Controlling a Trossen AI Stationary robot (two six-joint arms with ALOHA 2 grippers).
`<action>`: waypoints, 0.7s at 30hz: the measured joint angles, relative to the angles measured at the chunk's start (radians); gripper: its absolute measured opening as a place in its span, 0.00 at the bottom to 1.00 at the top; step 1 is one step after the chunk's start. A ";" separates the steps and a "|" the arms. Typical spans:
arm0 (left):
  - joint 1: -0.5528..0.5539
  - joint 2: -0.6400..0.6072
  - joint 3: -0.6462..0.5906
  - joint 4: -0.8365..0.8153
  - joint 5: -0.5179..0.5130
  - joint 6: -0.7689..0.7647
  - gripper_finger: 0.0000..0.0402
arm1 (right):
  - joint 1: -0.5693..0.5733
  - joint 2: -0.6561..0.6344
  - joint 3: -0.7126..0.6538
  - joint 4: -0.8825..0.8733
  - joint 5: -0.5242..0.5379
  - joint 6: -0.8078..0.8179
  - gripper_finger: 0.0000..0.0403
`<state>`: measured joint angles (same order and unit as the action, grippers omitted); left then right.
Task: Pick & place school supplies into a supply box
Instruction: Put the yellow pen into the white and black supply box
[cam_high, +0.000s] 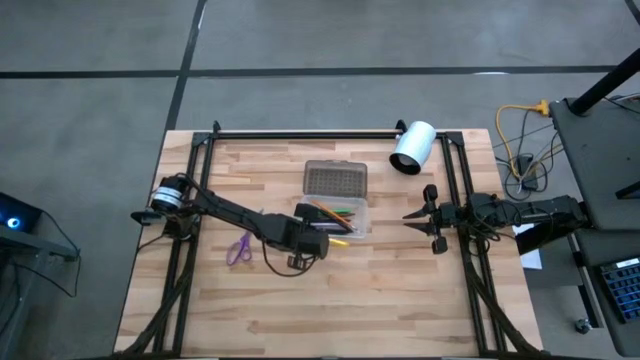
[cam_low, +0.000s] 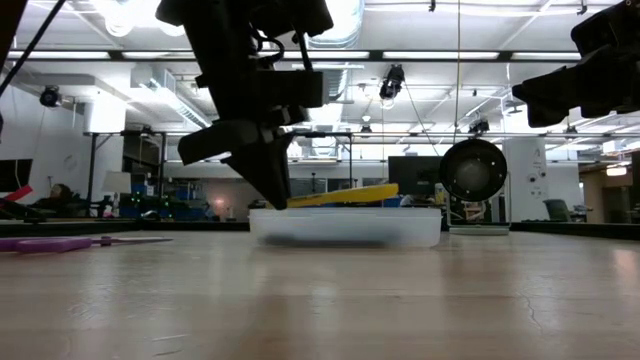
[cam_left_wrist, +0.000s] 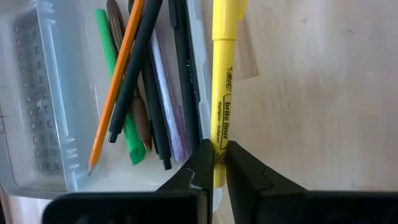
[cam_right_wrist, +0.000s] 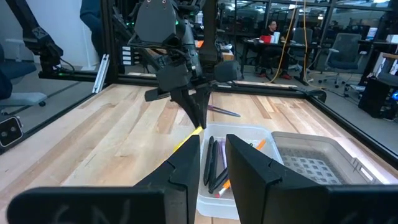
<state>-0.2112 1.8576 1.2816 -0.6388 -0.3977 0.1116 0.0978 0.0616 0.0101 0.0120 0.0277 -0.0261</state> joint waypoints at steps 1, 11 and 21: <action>0.000 0.000 0.000 0.000 0.000 0.000 0.02 | 0.000 0.000 0.000 0.000 0.000 0.000 0.17; -0.002 0.000 0.010 -0.001 -0.077 0.000 0.02 | 0.000 0.000 0.000 0.000 0.000 0.000 0.17; -0.002 0.000 0.009 0.000 -0.271 -0.001 0.02 | 0.000 0.000 0.000 0.000 0.000 0.000 0.17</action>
<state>-0.2131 1.8576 1.2907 -0.6392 -0.6684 0.1108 0.0980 0.0616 0.0099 0.0120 0.0279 -0.0261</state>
